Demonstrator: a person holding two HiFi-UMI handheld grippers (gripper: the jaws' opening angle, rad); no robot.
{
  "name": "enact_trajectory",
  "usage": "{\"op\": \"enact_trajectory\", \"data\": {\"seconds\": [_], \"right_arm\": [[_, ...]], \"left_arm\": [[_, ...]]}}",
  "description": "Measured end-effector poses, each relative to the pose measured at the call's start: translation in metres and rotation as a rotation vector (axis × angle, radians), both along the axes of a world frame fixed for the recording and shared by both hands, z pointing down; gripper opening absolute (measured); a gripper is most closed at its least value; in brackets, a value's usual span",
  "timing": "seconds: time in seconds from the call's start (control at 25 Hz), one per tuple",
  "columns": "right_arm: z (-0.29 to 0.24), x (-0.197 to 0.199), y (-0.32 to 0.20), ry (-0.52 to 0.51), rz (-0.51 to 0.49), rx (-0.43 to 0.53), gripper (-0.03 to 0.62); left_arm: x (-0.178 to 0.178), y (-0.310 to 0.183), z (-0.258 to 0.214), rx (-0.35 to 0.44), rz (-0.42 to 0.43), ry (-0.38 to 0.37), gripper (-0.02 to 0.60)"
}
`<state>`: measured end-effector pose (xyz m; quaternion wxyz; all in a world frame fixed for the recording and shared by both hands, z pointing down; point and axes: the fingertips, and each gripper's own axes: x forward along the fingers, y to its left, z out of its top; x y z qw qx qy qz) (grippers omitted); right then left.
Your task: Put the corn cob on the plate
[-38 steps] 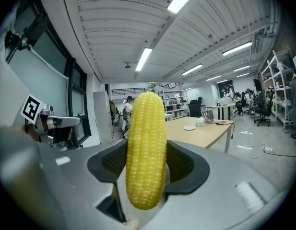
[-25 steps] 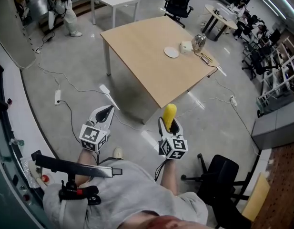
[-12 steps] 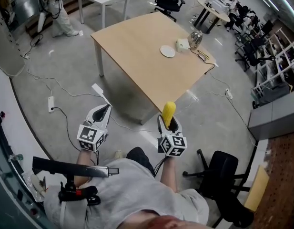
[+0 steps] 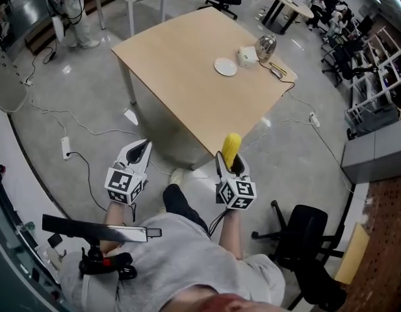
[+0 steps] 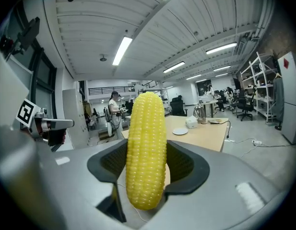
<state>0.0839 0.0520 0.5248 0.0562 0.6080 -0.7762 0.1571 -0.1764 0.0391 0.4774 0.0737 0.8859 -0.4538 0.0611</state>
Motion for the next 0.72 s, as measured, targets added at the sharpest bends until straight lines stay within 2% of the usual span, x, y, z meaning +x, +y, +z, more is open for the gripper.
{"op": "enact_trajectory", "data": {"seconds": [0.48,0.72], "right_arm": [[0.014,0.030,-0.121,-0.015,0.026,-0.017,0.249],[0.018,0.055,-0.167,-0.009,0.053,-0.029,0.249]], "left_arm": [[0.048,-0.137,0.001,-0.006,0.066,-0.027,0.020],[0.075,-0.193,0.000,-0.003,0.098,-0.013,0.020]]}}
